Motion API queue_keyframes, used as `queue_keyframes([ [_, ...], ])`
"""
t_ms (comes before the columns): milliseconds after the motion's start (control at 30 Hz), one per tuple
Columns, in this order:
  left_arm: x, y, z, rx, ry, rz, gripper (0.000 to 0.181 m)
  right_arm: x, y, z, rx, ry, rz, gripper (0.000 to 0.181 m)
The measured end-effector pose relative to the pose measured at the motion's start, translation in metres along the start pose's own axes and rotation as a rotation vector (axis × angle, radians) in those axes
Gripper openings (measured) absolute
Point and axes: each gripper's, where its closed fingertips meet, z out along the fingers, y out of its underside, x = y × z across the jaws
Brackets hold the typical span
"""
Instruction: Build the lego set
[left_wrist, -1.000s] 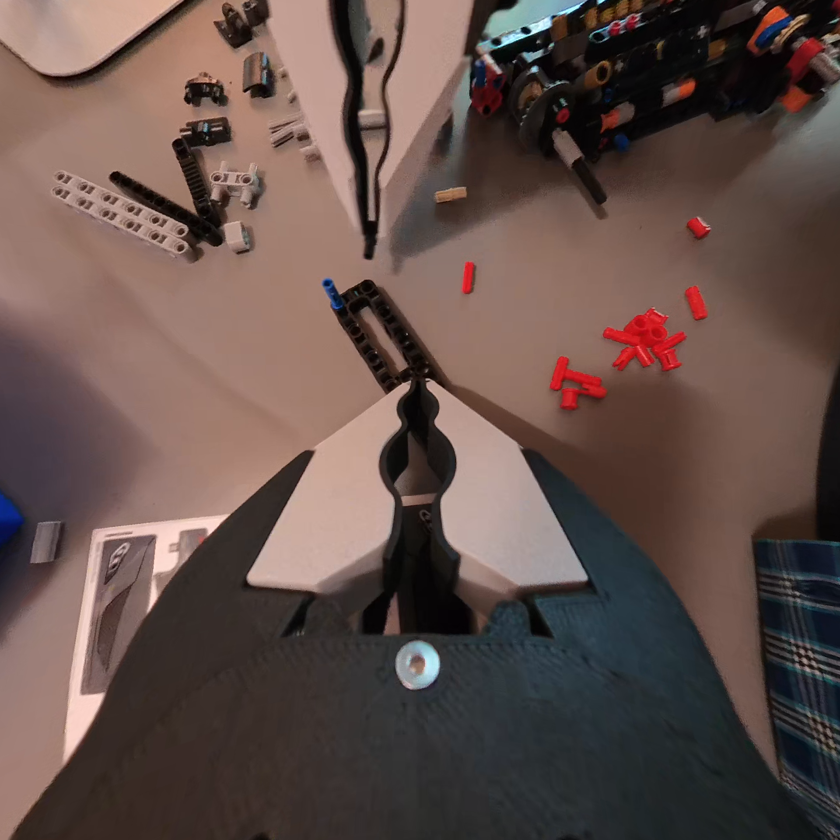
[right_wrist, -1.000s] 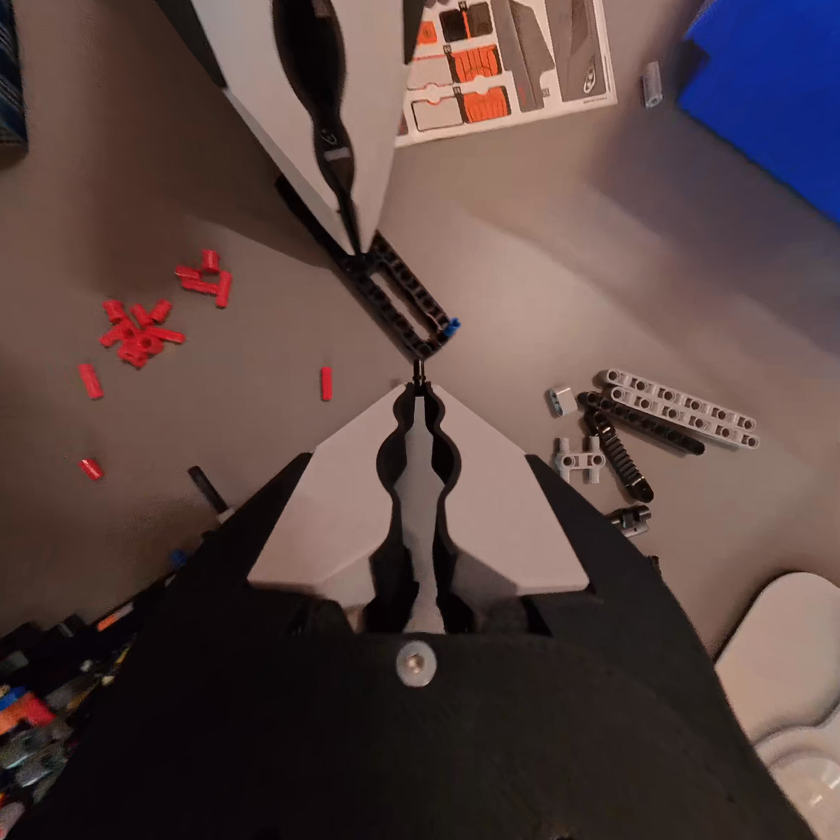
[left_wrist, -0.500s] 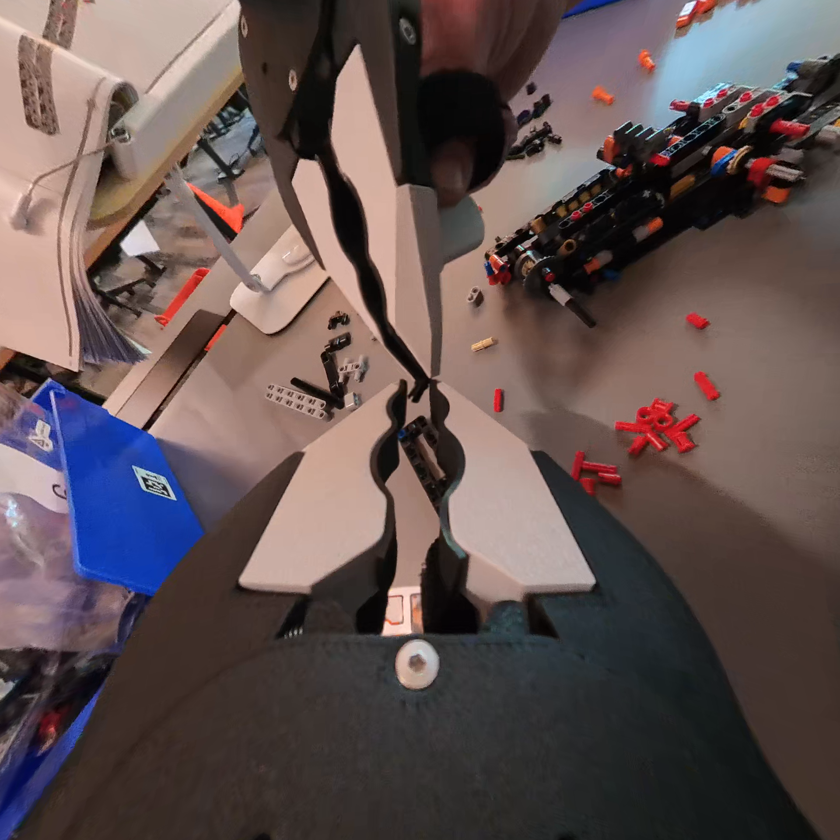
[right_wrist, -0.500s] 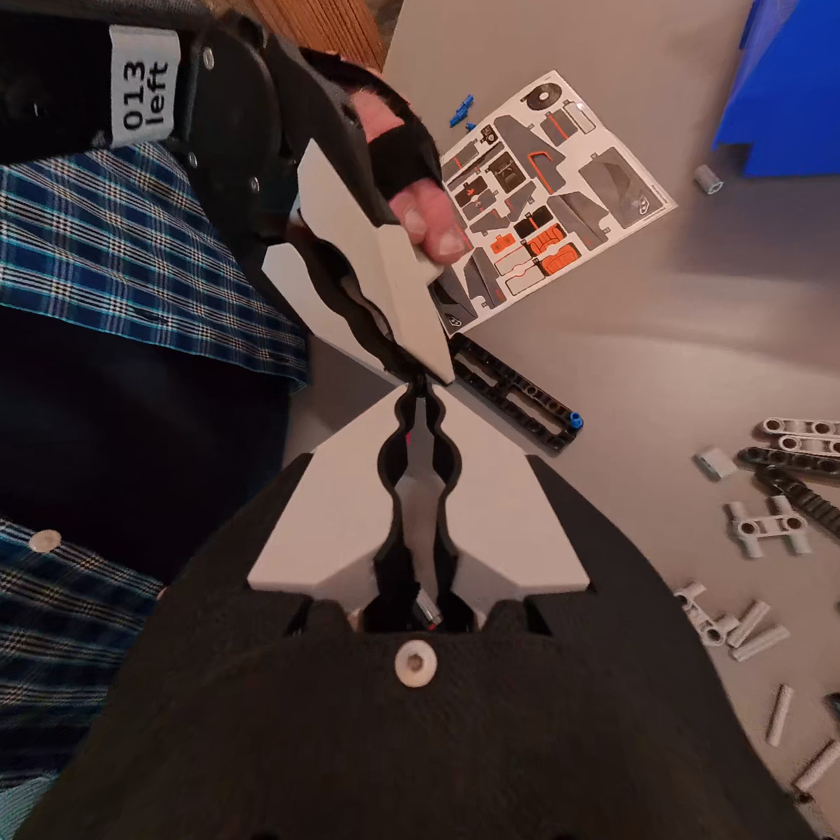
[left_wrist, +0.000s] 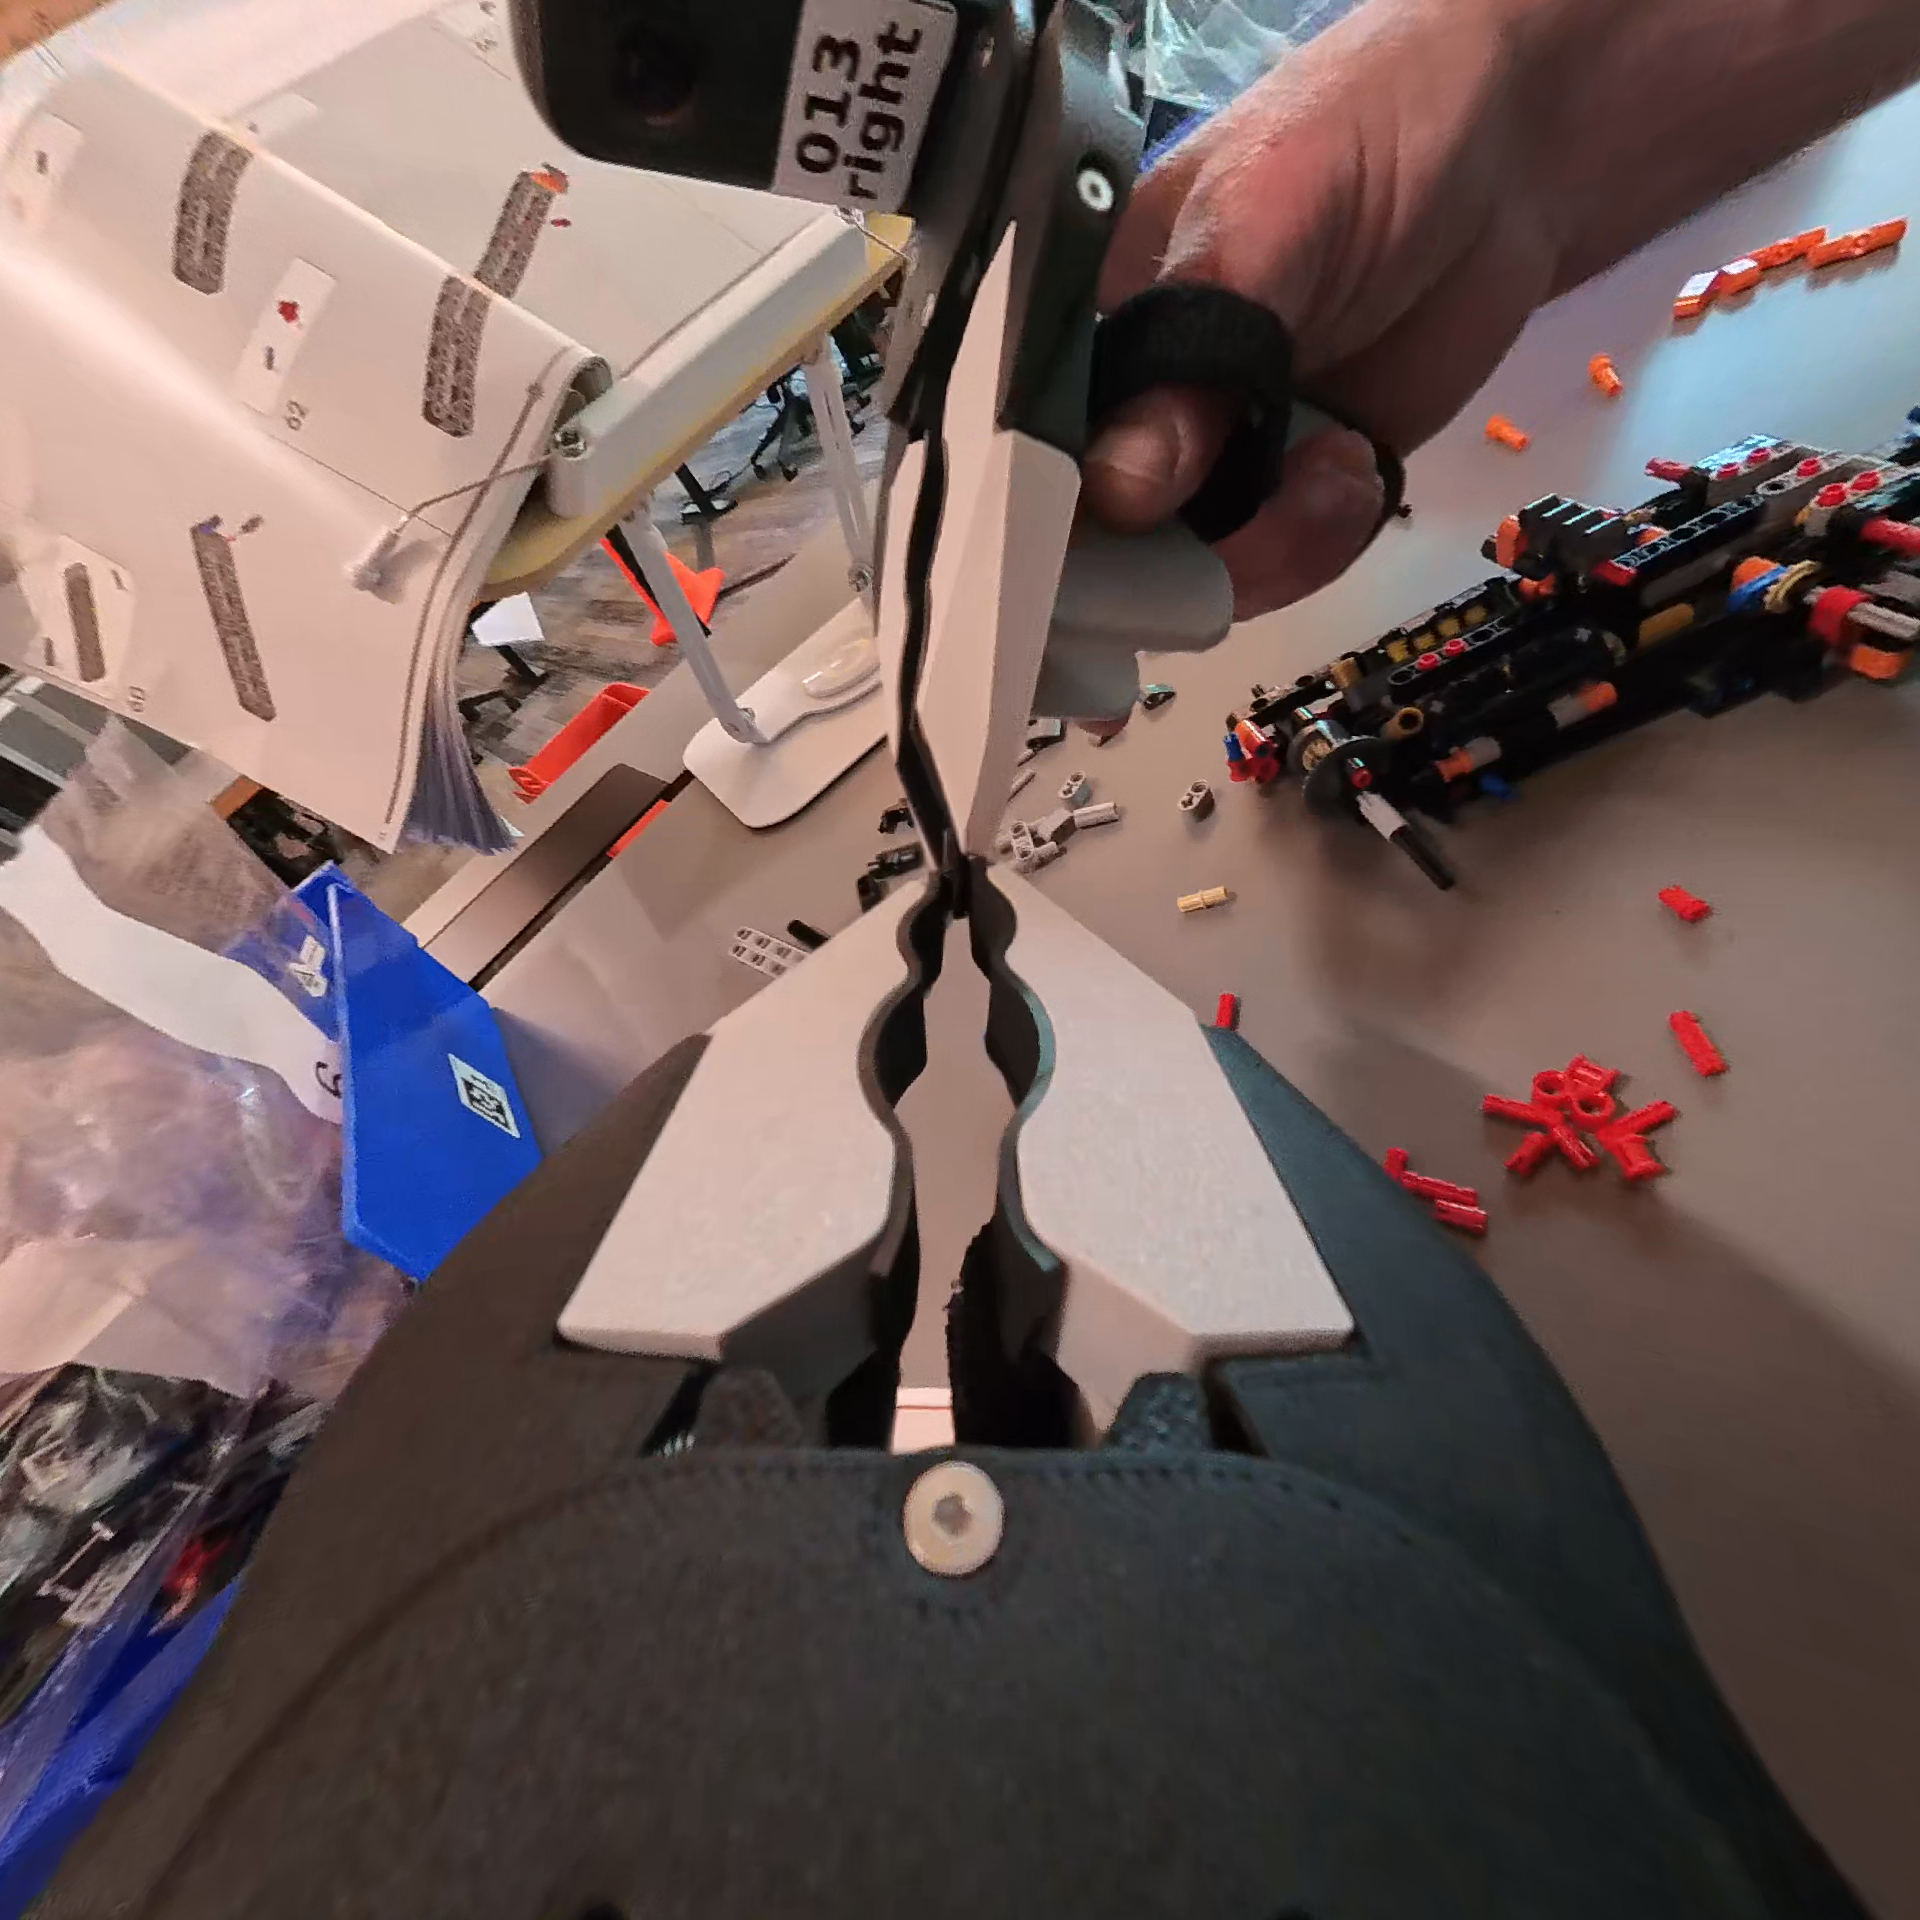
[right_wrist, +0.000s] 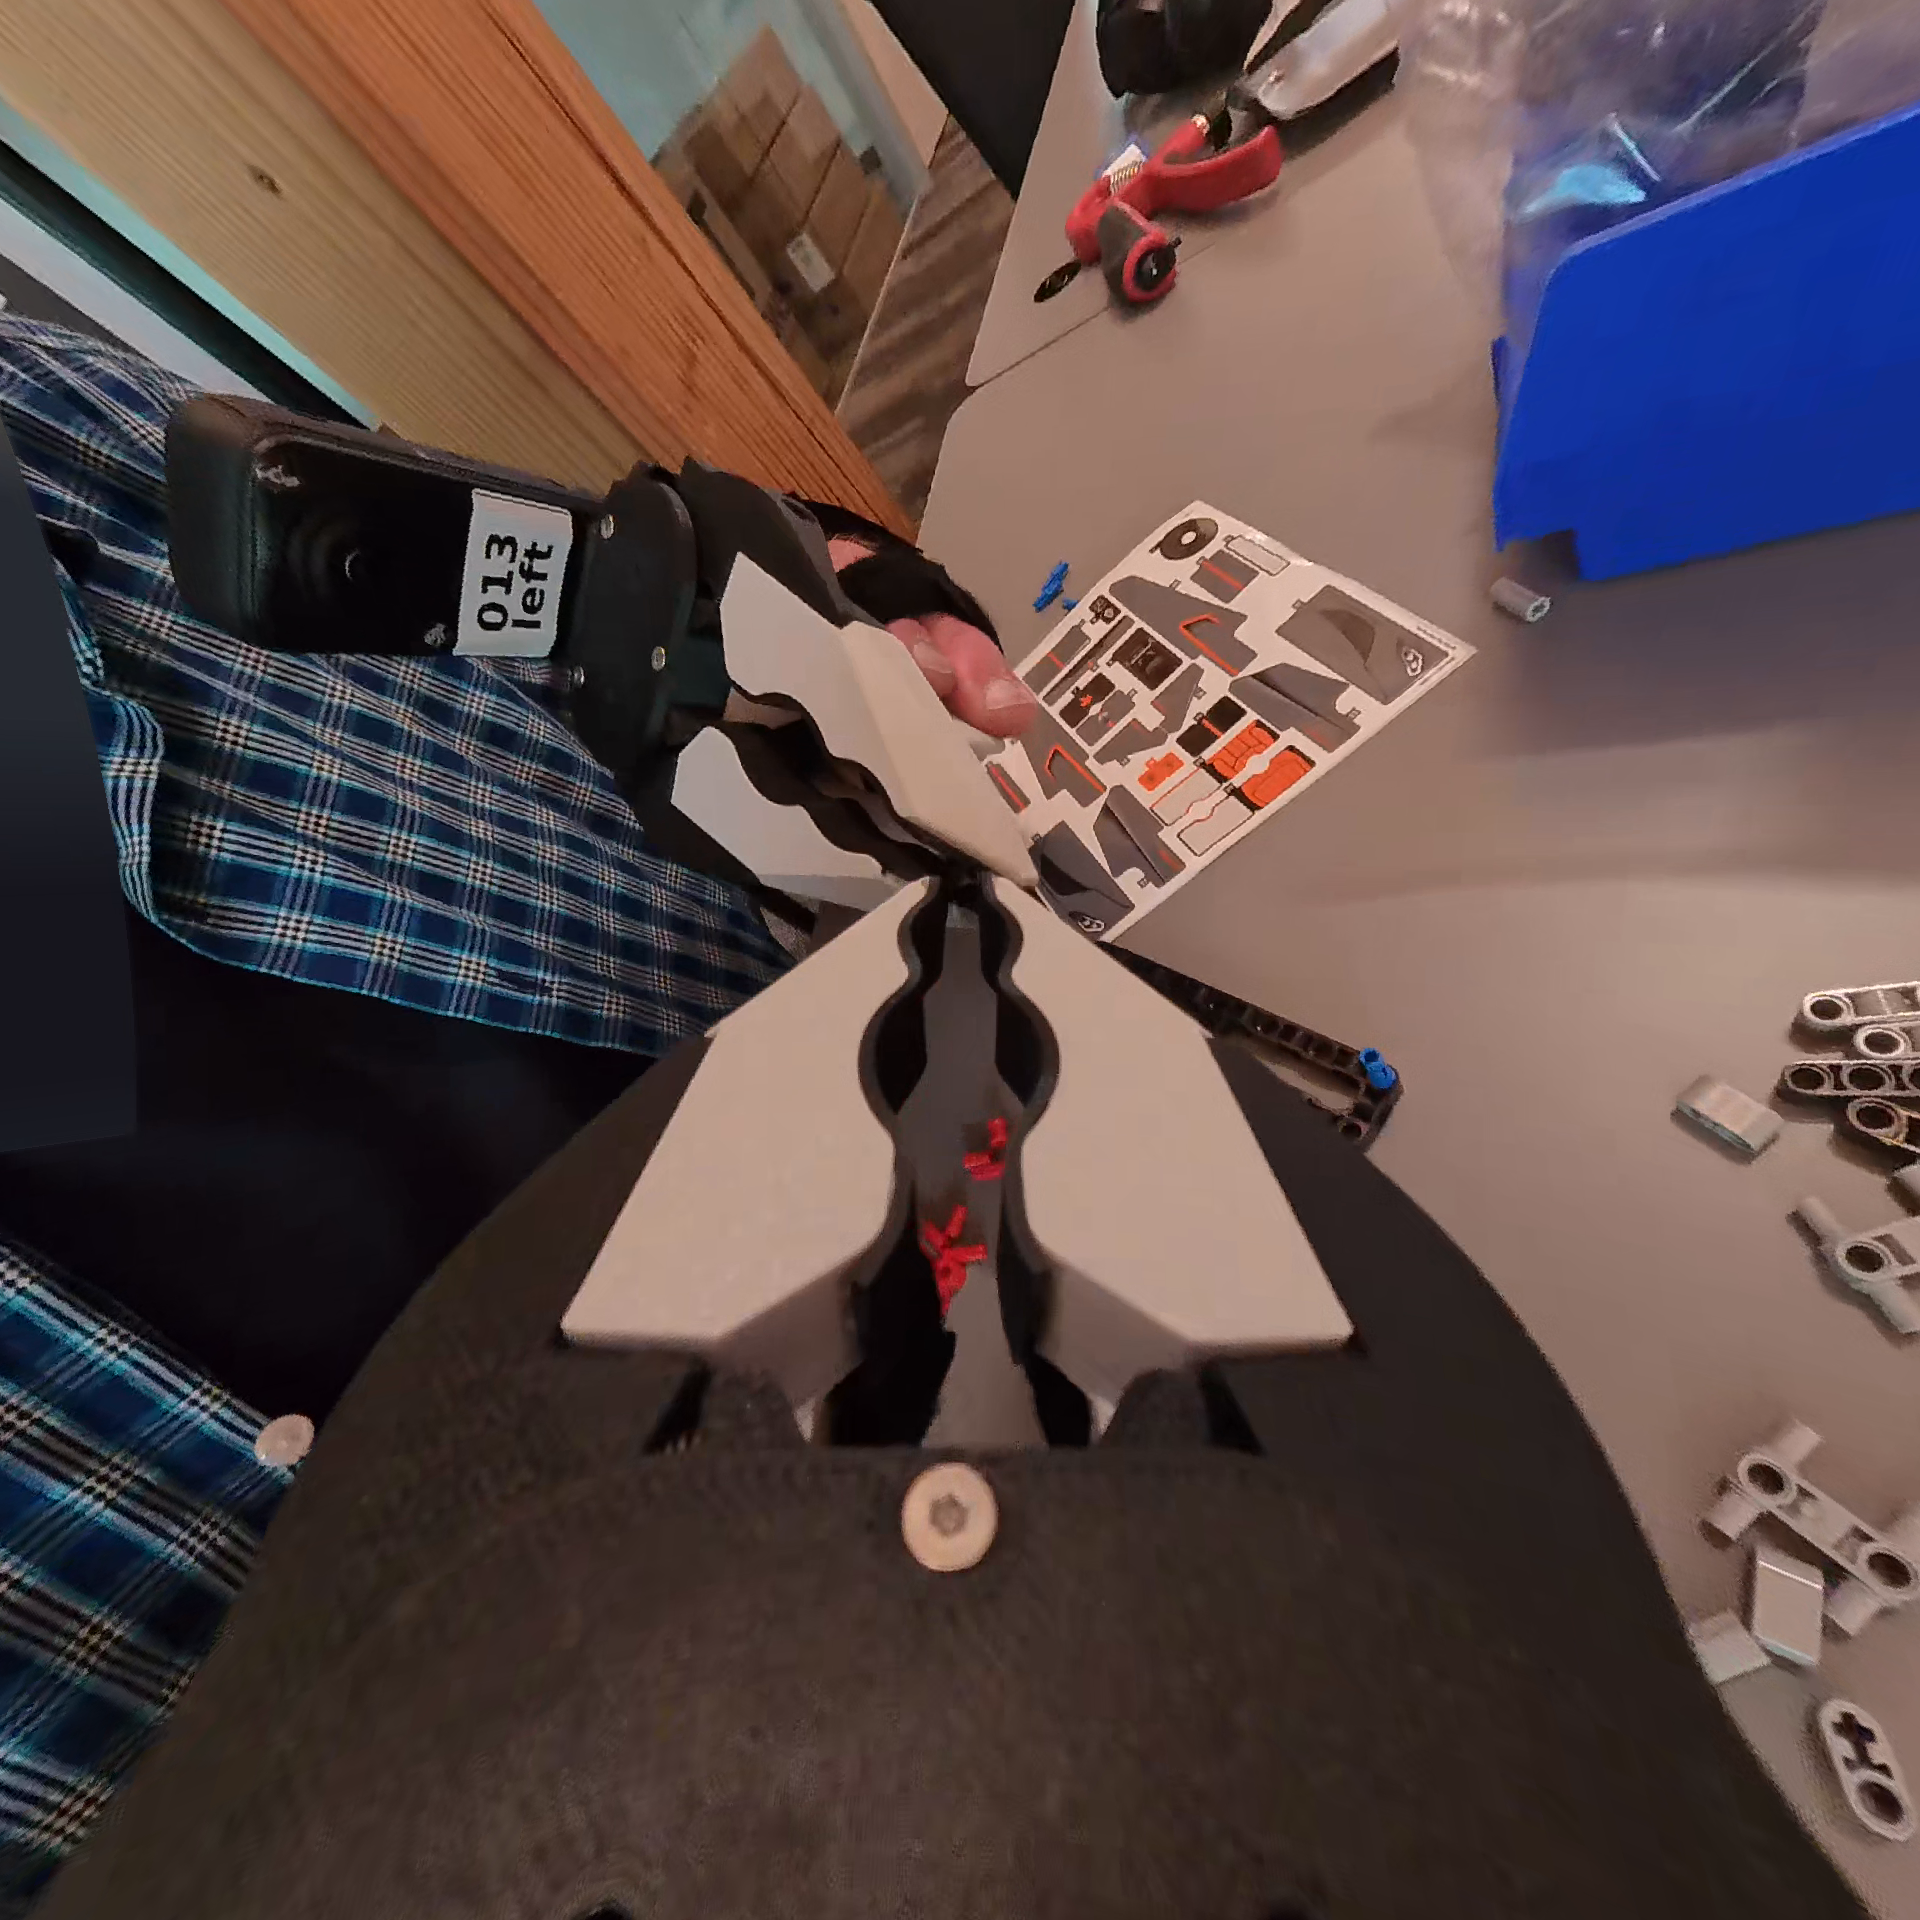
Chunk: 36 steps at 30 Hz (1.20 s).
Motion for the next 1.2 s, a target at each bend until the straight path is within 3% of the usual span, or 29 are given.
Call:
queue_keyframes([
  [467, -0.005, -0.012, -0.006, 0.033, -0.071, 0.083, 0.004, -0.01, -0.011, -0.004, 0.133, -0.078, 0.093, 0.002],
  [633, -0.003, -0.005, -0.001, -0.014, -0.075, 0.138, 0.004, -0.003, -0.004, -0.004, 0.099, -0.014, 0.07, 0.002],
  [733, 0.003, 0.008, -0.001, -0.057, -0.007, 0.103, 0.009, 0.011, 0.005, -0.009, 0.004, 0.103, -0.023, 0.001],
  [833, 0.023, 0.036, -0.001, -0.186, 0.167, 0.055, 0.005, 0.033, 0.027, -0.011, -0.202, 0.272, -0.204, 0.001],
  [933, 0.033, 0.064, 0.003, -0.29, 0.218, 0.055, 0.003, 0.058, 0.049, -0.009, -0.418, 0.415, -0.412, 0.001],
  [1033, 0.037, 0.078, 0.006, -0.349, 0.23, 0.074, 0.001, 0.075, 0.06, -0.005, -0.556, 0.473, -0.562, 0.001],
  [1200, 0.038, 0.089, 0.011, -0.38, 0.241, 0.04, 0.0, 0.087, 0.064, 0.001, -0.609, 0.467, -0.618, 0.001],
])
